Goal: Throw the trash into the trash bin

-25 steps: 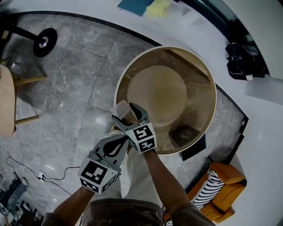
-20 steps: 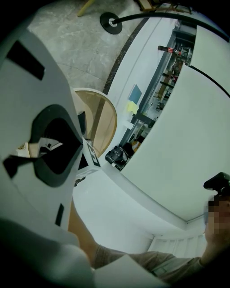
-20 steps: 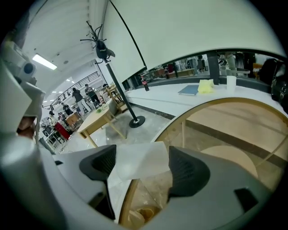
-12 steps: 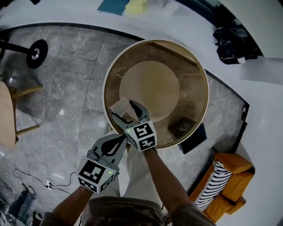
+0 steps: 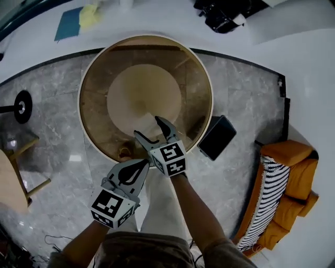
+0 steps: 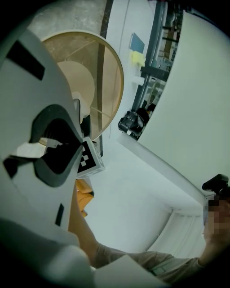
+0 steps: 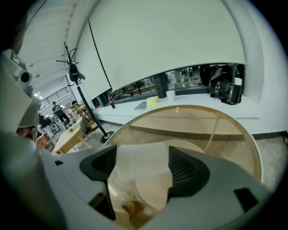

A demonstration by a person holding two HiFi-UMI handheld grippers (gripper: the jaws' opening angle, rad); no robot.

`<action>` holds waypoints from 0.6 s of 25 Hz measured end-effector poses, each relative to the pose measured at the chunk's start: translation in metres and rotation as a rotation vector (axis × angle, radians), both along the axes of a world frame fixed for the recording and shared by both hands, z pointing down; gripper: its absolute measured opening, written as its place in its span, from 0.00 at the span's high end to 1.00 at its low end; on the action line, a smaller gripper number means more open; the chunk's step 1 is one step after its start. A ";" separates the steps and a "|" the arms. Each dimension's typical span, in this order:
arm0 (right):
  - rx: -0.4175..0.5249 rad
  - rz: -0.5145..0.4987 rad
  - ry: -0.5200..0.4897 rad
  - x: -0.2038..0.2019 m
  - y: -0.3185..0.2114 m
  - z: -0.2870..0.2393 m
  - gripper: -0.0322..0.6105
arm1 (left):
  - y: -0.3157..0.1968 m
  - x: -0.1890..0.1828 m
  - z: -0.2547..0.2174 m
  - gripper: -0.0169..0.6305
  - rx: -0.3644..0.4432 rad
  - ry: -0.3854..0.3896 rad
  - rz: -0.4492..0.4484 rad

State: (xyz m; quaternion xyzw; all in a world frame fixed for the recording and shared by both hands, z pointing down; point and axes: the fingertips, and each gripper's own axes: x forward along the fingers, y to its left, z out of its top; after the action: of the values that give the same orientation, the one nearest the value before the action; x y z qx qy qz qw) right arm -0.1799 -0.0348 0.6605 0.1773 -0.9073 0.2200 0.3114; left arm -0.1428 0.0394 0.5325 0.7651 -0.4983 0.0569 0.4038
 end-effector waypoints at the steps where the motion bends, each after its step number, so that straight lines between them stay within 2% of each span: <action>1: 0.004 0.034 0.000 0.018 -0.009 -0.002 0.36 | -0.006 0.014 -0.001 0.95 0.001 0.001 0.031; 8: 0.035 0.289 0.016 0.165 -0.057 -0.013 0.36 | -0.042 0.134 -0.006 0.95 0.016 0.019 0.270; 15: 0.043 0.613 0.041 0.329 -0.071 -0.020 0.36 | -0.054 0.257 -0.011 0.95 0.025 0.052 0.550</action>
State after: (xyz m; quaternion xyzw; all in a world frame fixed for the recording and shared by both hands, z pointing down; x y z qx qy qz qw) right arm 0.1494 -0.1053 0.6405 0.4538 -0.8094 0.2810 0.2450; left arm 0.1139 -0.0147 0.5213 0.8778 -0.2622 0.1386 0.3761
